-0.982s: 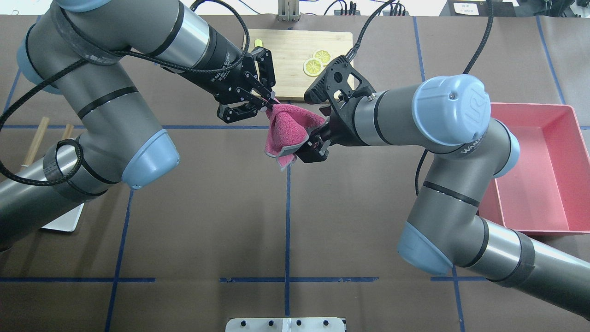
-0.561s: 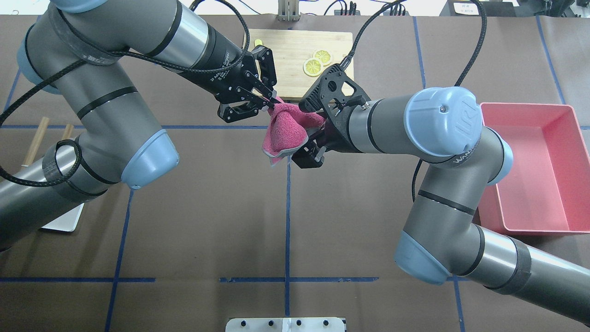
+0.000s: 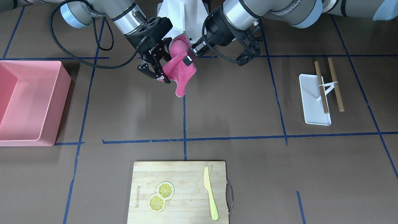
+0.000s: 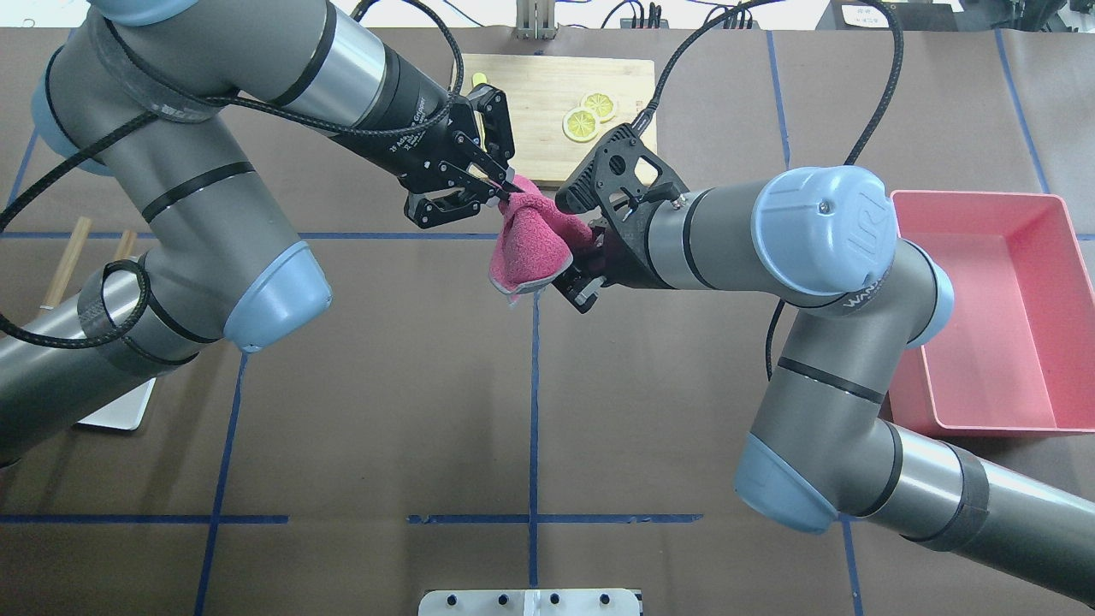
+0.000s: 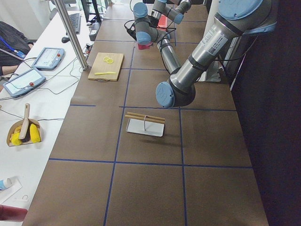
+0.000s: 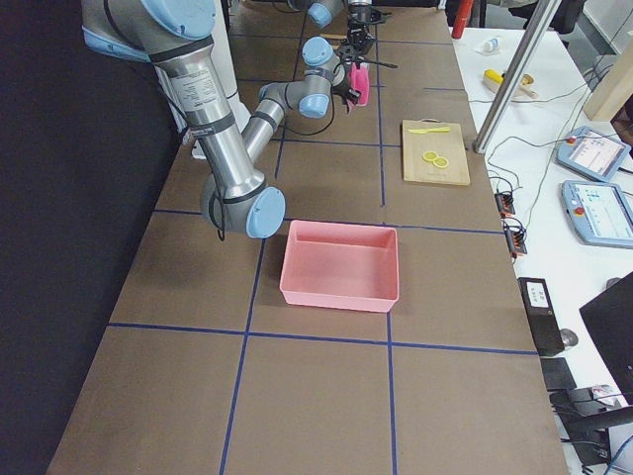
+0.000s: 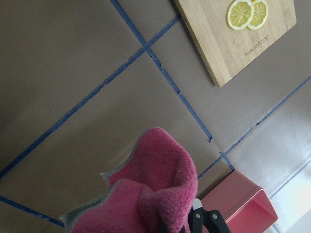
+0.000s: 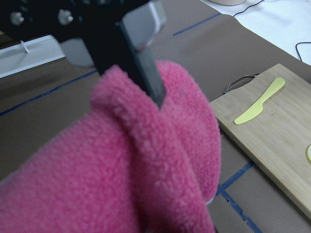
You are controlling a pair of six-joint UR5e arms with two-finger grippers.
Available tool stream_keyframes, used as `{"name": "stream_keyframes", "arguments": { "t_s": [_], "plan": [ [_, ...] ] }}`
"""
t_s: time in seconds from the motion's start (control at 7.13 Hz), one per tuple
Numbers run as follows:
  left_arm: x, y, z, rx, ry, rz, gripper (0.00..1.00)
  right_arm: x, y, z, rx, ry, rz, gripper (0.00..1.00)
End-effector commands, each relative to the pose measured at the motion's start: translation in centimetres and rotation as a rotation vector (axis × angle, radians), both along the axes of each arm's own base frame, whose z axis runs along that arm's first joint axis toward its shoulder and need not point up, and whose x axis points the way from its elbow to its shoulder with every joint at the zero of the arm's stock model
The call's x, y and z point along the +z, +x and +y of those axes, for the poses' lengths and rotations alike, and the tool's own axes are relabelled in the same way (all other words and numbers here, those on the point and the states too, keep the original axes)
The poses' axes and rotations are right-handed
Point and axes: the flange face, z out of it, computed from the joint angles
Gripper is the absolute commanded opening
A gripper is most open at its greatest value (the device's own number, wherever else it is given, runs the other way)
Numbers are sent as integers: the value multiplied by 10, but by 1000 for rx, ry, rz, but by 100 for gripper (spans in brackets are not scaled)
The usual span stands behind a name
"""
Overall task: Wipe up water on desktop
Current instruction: 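Grasp the hanging pink towel with the right gripper beside the left gripper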
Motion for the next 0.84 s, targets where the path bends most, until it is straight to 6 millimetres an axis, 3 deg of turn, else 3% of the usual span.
{"name": "stream_keyframes", "arguments": {
  "t_s": [0.0,0.14,0.28,0.42,0.56,0.7],
  "plan": [
    [2,0,0,1,2,-2,6,-1,2,3,-6,-1,-7,0],
    [3,0,0,1,4,-3,6,-4,4,4,-6,2,-12,0],
    [4,0,-1,0,8,-4,15,-3,5,3,-4,0,-9,0],
    [5,-1,0,6,53,2,71,-3,5,3,-4,1,-8,0],
    [14,-3,-1,11,94,-10,100,-3,6,3,-3,-2,-4,0],
    [31,-7,-2,21,166,-33,100,0,8,2,0,-6,3,0]
  ]
}}
